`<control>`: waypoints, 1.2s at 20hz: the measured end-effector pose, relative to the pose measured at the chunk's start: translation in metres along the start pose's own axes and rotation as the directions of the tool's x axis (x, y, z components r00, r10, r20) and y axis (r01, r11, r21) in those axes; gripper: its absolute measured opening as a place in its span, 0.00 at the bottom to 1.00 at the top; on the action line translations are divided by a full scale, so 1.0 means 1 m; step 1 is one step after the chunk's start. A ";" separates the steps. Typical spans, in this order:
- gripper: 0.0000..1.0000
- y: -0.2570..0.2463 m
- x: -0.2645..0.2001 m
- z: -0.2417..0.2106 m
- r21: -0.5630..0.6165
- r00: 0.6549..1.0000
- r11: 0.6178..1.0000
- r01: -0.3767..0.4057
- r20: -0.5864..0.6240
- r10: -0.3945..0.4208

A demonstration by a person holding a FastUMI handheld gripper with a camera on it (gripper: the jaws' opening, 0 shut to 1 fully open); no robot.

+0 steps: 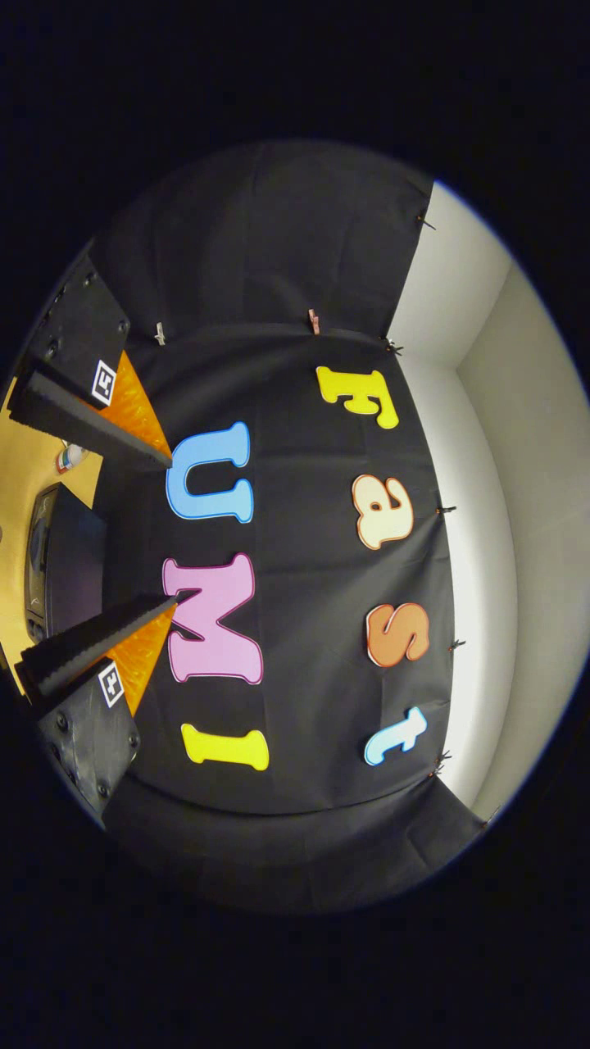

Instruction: Open the toaster oven, put the food inside, and close the toaster oven door.

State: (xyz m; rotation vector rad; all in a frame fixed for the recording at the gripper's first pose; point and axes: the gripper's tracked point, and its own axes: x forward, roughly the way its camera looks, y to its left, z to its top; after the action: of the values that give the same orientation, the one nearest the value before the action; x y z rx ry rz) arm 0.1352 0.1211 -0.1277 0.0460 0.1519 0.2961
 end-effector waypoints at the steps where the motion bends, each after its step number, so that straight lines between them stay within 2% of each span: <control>1: 0.97 -0.001 0.010 -0.008 -0.002 1.000 1.000 0.000 -0.009 0.000; 6: 0.97 -0.009 0.054 -0.080 0.009 0.994 1.000 0.027 -0.110 -0.026; 9: 0.97 -0.020 0.079 -0.137 0.029 0.983 0.996 0.087 -0.166 -0.081; 12: 0.97 -0.036 0.094 -0.195 0.074 0.965 0.980 0.186 -0.203 -0.167; 15: 0.97 -0.053 0.093 -0.259 0.083 0.935 0.959 0.270 -0.262 -0.241; 18: 0.97 -0.058 0.090 -0.315 0.092 0.918 0.953 0.288 -0.309 -0.247; 20: 0.97 -0.066 0.083 -0.351 0.086 0.894 0.944 0.318 -0.359 -0.268; 24: 0.97 -0.072 0.076 -0.394 0.048 0.857 0.939 0.341 -0.426 -0.290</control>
State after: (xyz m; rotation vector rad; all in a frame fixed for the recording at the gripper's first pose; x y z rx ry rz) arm 0.1662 0.0838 -0.5322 0.0789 0.5964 -0.0404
